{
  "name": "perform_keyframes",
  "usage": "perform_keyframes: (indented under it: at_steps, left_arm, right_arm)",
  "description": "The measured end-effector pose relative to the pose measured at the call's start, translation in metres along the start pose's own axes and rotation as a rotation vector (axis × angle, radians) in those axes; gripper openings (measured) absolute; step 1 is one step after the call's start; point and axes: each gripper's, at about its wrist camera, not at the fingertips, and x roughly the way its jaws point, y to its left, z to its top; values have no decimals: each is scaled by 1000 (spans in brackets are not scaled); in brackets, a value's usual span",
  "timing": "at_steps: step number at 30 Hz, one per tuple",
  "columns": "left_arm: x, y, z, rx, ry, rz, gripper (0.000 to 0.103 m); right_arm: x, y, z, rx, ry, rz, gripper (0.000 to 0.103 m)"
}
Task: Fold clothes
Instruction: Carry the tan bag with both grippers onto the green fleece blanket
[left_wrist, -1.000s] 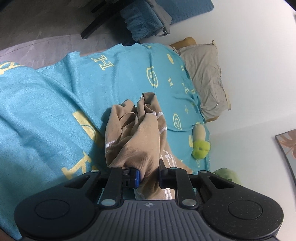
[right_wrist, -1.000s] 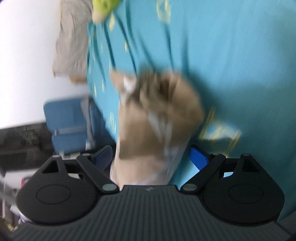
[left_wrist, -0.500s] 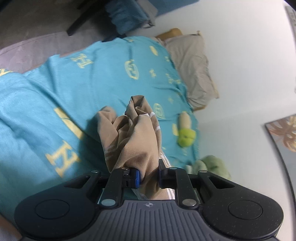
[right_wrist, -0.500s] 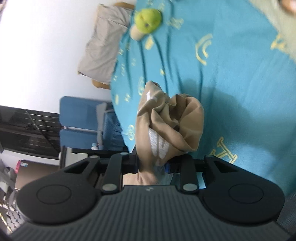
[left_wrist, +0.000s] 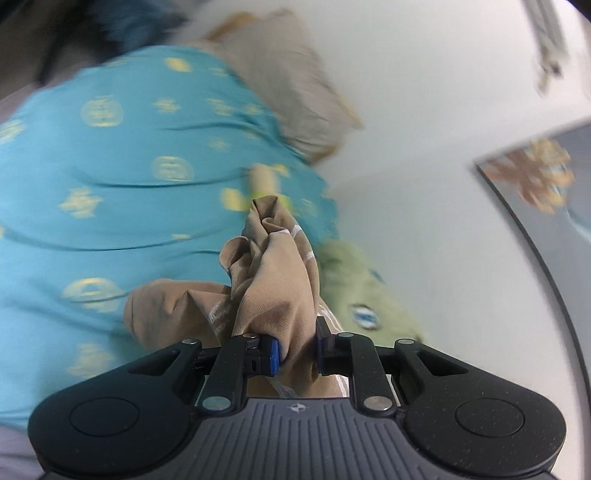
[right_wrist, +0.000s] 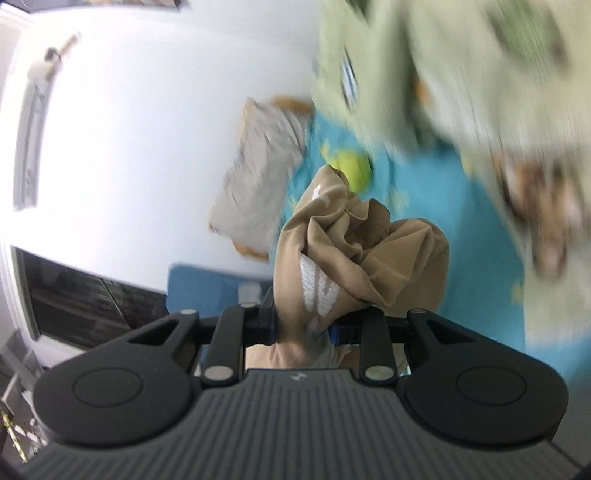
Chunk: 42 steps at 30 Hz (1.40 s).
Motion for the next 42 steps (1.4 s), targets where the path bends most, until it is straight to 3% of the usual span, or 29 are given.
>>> perform_keyframes:
  at_steps: [8, 13, 17, 21, 23, 27, 29, 31, 34, 36, 38, 41, 42]
  left_arm:
    - [148, -180, 3, 68, 84, -233, 19]
    - [227, -251, -15, 186, 100, -378, 20]
    - [287, -248, -36, 306, 159, -394, 22]
    - [310, -201, -75, 360, 244, -316, 22]
    - [312, -176, -94, 382, 282, -279, 22]
    - [304, -160, -121, 478, 265, -235, 31]
    - [297, -169, -130, 547, 248, -184, 46]
    - [287, -183, -134, 619, 252, -128, 75]
    - [256, -207, -129, 719, 224, -87, 92]
    - [220, -221, -117, 780, 170, -91, 103]
    - [185, -236, -118, 833, 122, -99, 103]
    - [131, -254, -126, 887, 68, -103, 103]
    - [113, -255, -129, 908, 46, -108, 103]
  right_arm:
    - [-35, 77, 185, -185, -246, 15, 29]
    - [-56, 109, 250, -364, -420, 5, 29]
    - [-55, 75, 258, -406, -475, -57, 29]
    - [-47, 17, 238, -366, -438, -172, 29]
    - [-50, -8, 221, -347, -425, -205, 29]
    - [-61, -44, 193, -328, -427, -234, 30]
    - [-69, -49, 187, -288, -424, -270, 37]
    - [-79, -49, 191, -199, -399, -293, 42]
    - [-98, -35, 193, -125, -373, -356, 43]
    - [-112, -11, 184, -203, -378, -401, 43]
    - [-128, 15, 172, -305, -387, -426, 43]
    - [-155, 56, 143, -472, -405, -396, 45]
    - [-163, 69, 135, -525, -412, -391, 59]
